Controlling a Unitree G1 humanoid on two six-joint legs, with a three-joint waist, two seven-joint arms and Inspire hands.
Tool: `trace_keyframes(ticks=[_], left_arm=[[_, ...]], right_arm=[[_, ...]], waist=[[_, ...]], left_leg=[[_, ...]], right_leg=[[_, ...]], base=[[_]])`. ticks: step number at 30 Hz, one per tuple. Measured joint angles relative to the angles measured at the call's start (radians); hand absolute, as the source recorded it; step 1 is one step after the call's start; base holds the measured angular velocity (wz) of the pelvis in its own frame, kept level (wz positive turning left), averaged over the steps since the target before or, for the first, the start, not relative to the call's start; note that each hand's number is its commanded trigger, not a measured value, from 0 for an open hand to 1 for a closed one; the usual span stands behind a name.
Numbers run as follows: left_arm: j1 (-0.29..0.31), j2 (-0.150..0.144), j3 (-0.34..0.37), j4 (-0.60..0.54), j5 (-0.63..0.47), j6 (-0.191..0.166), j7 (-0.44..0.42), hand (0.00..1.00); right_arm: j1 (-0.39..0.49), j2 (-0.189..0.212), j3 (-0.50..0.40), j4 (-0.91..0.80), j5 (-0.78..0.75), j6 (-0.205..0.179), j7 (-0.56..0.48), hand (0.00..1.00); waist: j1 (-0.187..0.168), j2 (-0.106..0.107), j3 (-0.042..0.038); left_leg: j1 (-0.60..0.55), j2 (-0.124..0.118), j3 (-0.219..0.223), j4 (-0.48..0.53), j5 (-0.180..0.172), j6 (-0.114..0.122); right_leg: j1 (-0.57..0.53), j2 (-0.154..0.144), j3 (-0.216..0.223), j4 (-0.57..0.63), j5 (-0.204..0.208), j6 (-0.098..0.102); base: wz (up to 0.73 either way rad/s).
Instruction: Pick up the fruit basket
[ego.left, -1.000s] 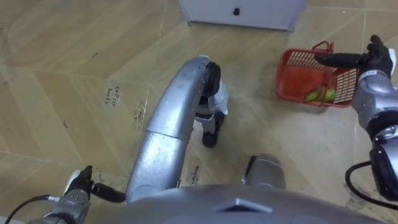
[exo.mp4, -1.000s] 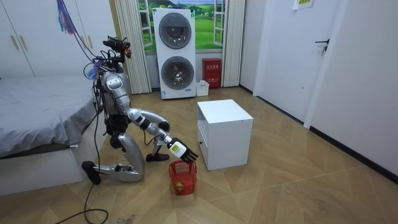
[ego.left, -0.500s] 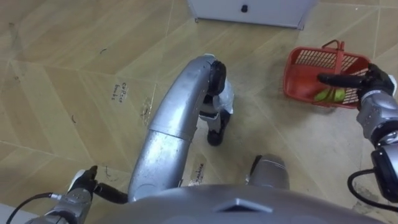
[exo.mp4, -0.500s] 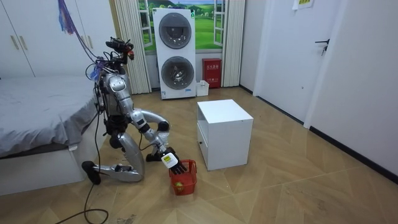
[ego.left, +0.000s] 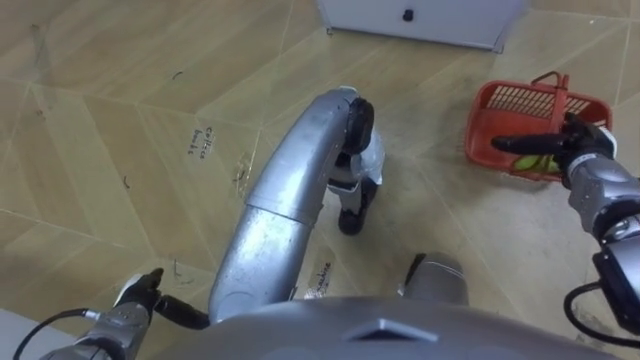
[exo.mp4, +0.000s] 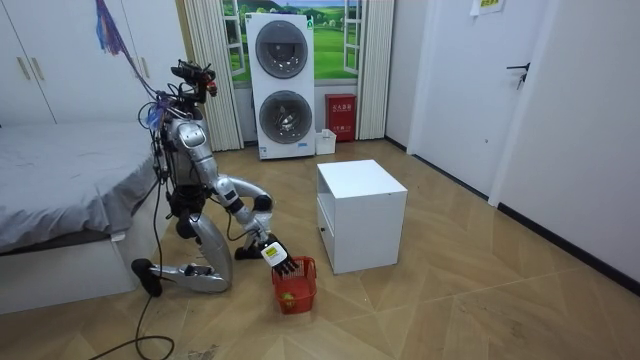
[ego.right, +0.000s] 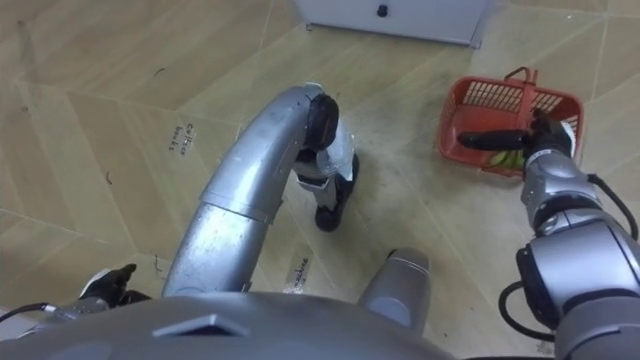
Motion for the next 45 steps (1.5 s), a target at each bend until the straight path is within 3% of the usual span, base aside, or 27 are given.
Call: trace_keyframes(ticks=[1,2,4,14,20,34,38,44,45], left_arm=[[0.000,0.000,-0.002,0.000,-0.002,0.001,-0.002,0.00],[0.000,0.000,-0.010,0.000,-0.014,0.006,-0.007,0.00],[0.000,0.000,-0.021,0.000,-0.014,0.013,-0.018,0.00],[-0.020,-0.012,-0.021,0.000,-0.052,0.031,-0.013,0.00],[-0.054,-0.049,-0.021,0.000,-0.081,0.034,-0.009,0.00],[-0.105,-0.082,-0.041,0.012,-0.130,0.046,0.004,0.00],[-0.110,-0.081,-0.041,0.012,-0.130,0.046,0.005,0.00],[-0.127,-0.080,-0.028,0.014,-0.117,0.040,0.005,0.00],[-0.128,-0.080,-0.017,0.015,-0.117,0.040,0.006,0.00]], right_arm=[[0.000,0.000,0.000,0.000,-0.004,0.000,0.001,0.38],[-0.001,0.000,0.000,0.000,-0.009,0.000,0.001,0.54],[-0.002,0.001,0.001,0.000,-0.011,0.000,0.002,1.00],[-0.020,0.011,-0.002,-0.001,-0.003,0.014,-0.001,1.00],[-0.021,0.022,-0.001,-0.001,0.015,0.020,-0.001,1.00],[-0.021,0.034,0.008,0.039,0.081,0.026,0.002,1.00],[-0.021,0.046,0.008,0.038,0.091,0.030,0.002,1.00],[-0.021,0.060,0.002,0.015,0.112,0.030,0.003,1.00],[-0.021,0.060,0.001,-0.006,0.112,0.030,0.002,1.00]], waist=[[0.001,0.000,0.0000],[0.003,0.000,-0.0001],[0.006,0.001,-0.0005],[0.011,-0.003,0.0016],[0.011,-0.006,0.0034],[-0.002,-0.013,0.0072],[-0.002,-0.014,0.0075],[-0.004,-0.039,0.0104],[-0.005,-0.046,0.0141]], left_leg=[[-0.001,0.000,0.000,0.000,0.000,0.000],[-0.003,0.000,0.000,0.000,0.001,0.001],[-0.005,0.001,0.000,0.000,0.001,0.002],[-0.005,0.001,-0.001,-0.005,0.006,-0.010],[-0.005,0.001,-0.001,-0.005,0.006,-0.010],[-0.010,0.005,0.001,-0.001,0.012,-0.001],[-0.010,0.013,-0.008,0.009,0.012,0.000],[0.004,0.012,-0.020,0.019,0.011,-0.005],[0.009,0.011,-0.021,0.020,0.011,-0.005]], right_leg=[[-0.001,0.000,0.000,0.000,0.000,0.000],[-0.003,0.000,0.000,0.001,0.000,0.000],[-0.006,0.000,0.000,0.002,0.000,0.000],[-0.014,0.008,0.006,0.014,0.000,0.000],[-0.016,0.008,0.007,0.014,0.000,0.000],[-0.024,0.012,0.015,0.022,-0.001,0.001],[-0.019,0.027,0.015,0.028,-0.002,-0.001],[0.003,0.034,0.014,0.033,-0.002,-0.003],[0.010,0.033,0.015,0.032,-0.003,-0.004]], base=[[0.00],[0.00],[0.00],[-0.01],[0.00],[-0.01],[-0.06],[-0.03],[-0.03]])
